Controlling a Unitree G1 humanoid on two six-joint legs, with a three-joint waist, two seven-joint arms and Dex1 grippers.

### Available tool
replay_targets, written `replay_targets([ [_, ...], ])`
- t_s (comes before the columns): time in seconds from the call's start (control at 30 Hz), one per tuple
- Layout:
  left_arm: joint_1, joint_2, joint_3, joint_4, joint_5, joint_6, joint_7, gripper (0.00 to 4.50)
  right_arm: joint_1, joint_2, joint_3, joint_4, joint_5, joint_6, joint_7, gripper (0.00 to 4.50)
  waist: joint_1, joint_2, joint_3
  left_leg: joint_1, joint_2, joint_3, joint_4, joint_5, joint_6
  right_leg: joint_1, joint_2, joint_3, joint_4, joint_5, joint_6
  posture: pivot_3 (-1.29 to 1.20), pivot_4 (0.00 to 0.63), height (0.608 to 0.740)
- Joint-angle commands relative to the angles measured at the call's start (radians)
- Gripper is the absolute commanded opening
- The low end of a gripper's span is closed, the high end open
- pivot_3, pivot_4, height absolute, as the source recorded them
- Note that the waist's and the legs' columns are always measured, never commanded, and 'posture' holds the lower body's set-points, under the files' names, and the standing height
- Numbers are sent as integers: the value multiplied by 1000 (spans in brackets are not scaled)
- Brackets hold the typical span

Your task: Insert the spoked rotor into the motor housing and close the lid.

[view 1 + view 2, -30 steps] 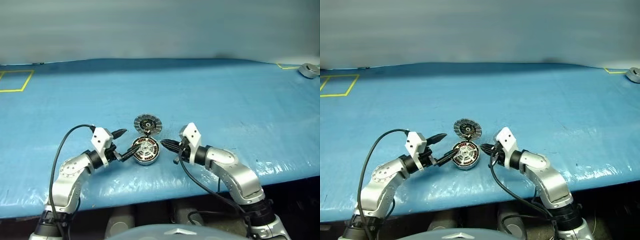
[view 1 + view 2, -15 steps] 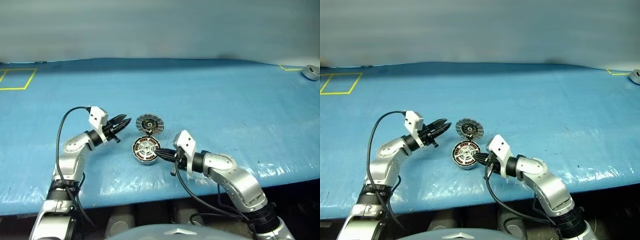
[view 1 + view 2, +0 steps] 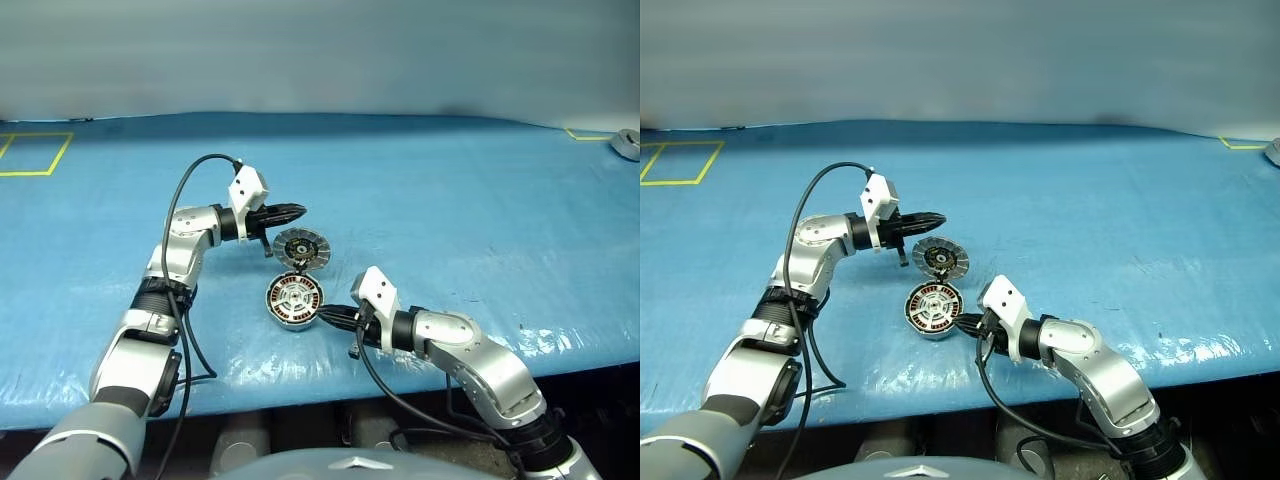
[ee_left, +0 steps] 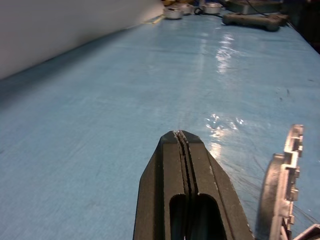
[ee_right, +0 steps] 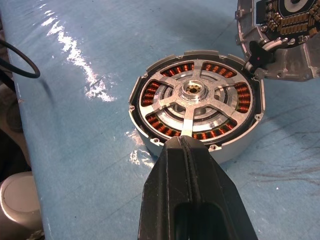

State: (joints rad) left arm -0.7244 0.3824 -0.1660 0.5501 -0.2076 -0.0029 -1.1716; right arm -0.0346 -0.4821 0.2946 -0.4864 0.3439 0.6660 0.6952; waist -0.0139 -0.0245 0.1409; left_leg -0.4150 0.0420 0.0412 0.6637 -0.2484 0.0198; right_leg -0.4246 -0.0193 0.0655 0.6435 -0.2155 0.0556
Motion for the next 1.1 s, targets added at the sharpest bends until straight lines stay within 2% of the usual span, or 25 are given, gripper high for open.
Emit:
replay_targets([
  [0.03, -15, 31, -64, -34, 52, -59, -102, 13, 35, -11, -47, -68, 28, -1, -14, 0, -2, 0, 0, 0, 0, 0, 0, 0, 0, 0, 0, 0, 0, 0, 0, 0, 150, 740],
  [0.37, 20, 73, -114, -100, 87, -94, -202, 13, 124, -33, -121, -130, 57, 2, -54, 0, 0, 0, 0, 0, 0, -1, 2, 0, 0, 0, 0, 0, 1, -2, 2, 0, 150, 740],
  [0.57, 112, 99, -174, -233, 100, -104, -260, 13, 171, -54, -172, -128, 64, 2, -78, 0, 1, 0, 0, 0, 0, 0, 1, 0, 0, 0, 0, 1, 1, -1, 1, 0, 150, 740],
  [0.73, 138, 114, -197, -300, 99, -102, -274, 13, 171, -50, -166, -127, 70, 2, -90, 0, 1, 0, 0, 0, 1, 0, 3, 0, 0, 0, 0, 1, 2, -2, 3, 0, 150, 740],
  [0.93, 159, 155, -273, -232, 254, -253, -219, 13, 156, -40, -160, -109, 58, -6, -106, 0, 2, 0, -1, 2, 1, 0, 4, 0, 0, 2, 0, 1, 2, -3, 4, 0, 150, 740],
  [1.1, 169, 171, -295, -200, 312, -310, -175, 13, 153, -38, -152, -100, 51, -13, -111, 0, 2, 0, -2, 9, 1, 0, 4, 0, 0, 10, 0, 1, 1, -3, 4, 0, 150, 740],
])
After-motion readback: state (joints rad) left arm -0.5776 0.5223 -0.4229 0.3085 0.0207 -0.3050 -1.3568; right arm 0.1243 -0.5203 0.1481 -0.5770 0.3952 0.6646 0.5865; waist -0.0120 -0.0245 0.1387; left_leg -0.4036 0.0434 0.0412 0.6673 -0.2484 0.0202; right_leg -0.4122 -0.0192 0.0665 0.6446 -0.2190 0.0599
